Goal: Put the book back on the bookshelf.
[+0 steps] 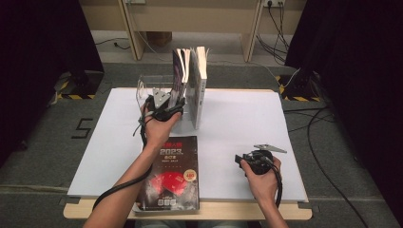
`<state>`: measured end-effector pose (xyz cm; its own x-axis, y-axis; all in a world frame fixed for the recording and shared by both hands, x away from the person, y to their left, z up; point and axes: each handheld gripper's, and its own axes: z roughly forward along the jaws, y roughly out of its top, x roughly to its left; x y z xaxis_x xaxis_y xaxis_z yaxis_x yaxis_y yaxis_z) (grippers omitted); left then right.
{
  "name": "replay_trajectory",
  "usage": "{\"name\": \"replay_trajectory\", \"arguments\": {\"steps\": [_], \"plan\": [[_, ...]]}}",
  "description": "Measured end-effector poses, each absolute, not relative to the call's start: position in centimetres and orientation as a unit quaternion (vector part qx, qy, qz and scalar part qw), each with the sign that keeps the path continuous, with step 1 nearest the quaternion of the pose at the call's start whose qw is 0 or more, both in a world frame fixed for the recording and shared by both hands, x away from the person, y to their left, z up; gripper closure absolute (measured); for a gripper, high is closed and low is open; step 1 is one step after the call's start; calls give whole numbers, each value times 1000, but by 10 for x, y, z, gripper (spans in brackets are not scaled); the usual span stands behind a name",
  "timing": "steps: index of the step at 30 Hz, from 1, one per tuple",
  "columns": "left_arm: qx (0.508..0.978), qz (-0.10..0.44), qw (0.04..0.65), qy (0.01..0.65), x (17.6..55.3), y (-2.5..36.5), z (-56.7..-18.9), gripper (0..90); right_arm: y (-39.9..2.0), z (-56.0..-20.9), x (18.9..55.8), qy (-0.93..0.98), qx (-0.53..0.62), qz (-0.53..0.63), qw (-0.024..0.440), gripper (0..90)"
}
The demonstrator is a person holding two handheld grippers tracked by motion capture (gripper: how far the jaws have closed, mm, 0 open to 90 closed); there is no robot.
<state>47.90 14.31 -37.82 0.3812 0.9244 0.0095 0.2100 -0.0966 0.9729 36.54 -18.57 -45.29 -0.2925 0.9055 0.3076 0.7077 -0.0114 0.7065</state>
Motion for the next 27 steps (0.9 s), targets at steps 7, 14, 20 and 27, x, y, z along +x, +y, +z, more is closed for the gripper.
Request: {"name": "replay_trajectory", "arguments": {"steps": [7,14,20,27], "plan": [[660,339,512,433,470,148,-383,400,-185,-452,365,692,582,410,121,620],[665,330,510,436,462,156,-388,393,-183,-451,366,693,582,409,119,620],[672,320,507,436,453,162,-394,389,-181,-450,366,696,577,409,122,620],[680,308,495,445,443,176,-405,386,-178,-446,368,698,574,411,122,620]]}}
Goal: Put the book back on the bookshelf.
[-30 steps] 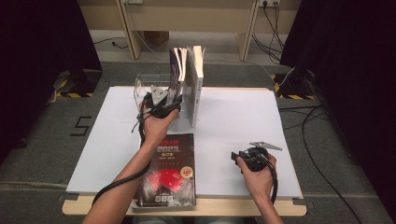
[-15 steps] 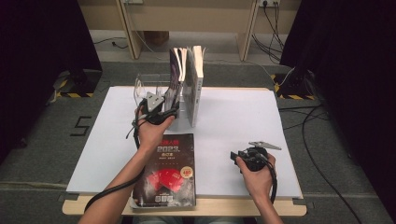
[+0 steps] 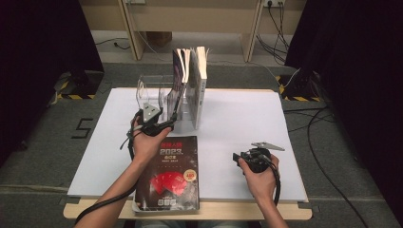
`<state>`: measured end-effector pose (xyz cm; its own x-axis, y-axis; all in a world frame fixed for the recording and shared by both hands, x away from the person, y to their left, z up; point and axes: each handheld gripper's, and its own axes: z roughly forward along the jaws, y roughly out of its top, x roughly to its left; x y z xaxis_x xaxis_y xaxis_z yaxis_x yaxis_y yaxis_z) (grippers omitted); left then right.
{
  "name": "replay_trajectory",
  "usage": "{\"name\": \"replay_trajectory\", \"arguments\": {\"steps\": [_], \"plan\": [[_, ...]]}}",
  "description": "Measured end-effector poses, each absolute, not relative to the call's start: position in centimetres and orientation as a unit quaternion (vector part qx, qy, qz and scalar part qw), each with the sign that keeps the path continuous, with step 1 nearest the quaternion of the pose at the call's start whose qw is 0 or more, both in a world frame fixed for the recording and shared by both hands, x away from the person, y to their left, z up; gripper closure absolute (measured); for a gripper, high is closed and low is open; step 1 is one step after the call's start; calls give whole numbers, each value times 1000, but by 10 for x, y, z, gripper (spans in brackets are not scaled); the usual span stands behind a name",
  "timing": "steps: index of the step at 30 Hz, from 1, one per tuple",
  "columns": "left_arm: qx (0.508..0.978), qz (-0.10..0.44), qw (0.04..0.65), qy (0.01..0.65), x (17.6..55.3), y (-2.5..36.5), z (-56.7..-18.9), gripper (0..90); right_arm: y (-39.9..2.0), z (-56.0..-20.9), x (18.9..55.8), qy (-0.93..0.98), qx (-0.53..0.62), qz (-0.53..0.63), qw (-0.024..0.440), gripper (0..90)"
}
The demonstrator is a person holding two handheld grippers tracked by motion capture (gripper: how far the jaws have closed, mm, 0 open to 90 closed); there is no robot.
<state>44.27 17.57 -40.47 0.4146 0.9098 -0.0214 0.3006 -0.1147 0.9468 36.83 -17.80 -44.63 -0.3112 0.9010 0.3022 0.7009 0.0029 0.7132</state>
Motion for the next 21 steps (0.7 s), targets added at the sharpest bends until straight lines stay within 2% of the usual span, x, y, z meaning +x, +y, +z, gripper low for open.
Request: {"name": "replay_trajectory", "arguments": {"steps": [21], "plan": [[686,259,463,498,403,230,-451,410,-155,-442,379,717,558,405,107,619]]}}
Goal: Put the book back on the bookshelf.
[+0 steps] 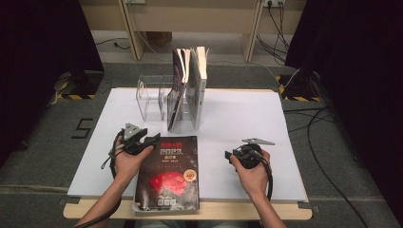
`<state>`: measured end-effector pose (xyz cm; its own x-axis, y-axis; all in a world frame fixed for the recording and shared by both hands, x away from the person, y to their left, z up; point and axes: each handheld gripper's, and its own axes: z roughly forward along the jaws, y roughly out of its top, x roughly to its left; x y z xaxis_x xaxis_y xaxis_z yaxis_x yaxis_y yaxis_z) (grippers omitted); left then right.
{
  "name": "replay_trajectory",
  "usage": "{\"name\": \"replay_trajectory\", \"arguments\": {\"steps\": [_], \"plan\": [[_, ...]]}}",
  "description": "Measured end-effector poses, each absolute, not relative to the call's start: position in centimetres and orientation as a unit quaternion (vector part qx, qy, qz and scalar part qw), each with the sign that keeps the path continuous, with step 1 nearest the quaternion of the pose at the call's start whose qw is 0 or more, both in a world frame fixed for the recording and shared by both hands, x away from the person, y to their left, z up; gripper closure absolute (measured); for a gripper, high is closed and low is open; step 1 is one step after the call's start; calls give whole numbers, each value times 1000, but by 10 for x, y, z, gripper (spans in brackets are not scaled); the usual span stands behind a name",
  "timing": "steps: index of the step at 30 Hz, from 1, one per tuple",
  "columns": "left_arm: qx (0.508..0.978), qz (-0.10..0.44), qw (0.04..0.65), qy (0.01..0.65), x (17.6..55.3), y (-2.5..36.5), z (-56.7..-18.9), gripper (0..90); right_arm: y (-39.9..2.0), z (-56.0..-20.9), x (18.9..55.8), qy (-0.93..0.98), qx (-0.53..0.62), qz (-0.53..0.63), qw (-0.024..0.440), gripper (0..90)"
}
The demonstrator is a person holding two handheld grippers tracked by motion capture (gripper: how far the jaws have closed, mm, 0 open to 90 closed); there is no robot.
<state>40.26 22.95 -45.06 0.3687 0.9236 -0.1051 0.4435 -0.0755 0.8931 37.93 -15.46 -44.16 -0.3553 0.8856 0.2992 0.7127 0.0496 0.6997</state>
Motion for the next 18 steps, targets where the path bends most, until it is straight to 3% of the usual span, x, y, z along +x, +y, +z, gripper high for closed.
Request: {"name": "replay_trajectory", "arguments": {"steps": [18], "plan": [[679,214,451,538,376,255,-482,430,-131,-443,392,732,550,393,85,619]]}}
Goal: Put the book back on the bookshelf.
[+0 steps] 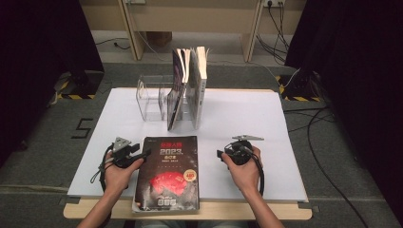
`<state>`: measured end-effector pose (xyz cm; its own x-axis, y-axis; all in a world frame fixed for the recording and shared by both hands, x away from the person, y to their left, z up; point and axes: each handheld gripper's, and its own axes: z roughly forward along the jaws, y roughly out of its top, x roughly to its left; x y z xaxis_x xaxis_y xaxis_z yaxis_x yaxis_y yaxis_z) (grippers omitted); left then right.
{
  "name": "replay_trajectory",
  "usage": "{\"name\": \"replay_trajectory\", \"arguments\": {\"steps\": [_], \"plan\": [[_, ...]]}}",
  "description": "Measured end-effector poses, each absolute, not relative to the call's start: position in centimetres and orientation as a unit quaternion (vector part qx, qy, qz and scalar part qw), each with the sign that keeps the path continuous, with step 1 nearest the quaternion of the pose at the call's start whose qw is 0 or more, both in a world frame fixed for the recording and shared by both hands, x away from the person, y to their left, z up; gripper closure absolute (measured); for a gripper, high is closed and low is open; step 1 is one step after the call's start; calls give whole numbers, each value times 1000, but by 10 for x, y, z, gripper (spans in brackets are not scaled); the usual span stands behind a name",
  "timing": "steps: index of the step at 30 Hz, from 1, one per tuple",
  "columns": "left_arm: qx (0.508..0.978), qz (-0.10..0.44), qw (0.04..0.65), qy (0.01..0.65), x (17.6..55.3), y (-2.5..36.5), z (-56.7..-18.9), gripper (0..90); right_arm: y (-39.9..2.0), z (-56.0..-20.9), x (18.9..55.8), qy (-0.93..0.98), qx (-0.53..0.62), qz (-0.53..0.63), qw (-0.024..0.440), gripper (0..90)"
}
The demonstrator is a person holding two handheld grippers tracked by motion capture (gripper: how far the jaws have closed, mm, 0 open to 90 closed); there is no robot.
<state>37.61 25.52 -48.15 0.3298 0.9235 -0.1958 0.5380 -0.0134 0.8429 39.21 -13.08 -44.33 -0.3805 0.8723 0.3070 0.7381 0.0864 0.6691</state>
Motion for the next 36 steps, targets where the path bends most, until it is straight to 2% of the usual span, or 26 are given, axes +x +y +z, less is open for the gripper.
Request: {"name": "replay_trajectory", "arguments": {"steps": [8,19,36], "plan": [[672,195,450,555,371,260,-489,426,-123,-442,402,741,541,389,83,620],[667,178,449,567,370,261,-497,427,-98,-446,418,754,537,374,57,630],[658,160,447,584,369,265,-502,485,-57,-463,449,773,532,343,22,662]]}}
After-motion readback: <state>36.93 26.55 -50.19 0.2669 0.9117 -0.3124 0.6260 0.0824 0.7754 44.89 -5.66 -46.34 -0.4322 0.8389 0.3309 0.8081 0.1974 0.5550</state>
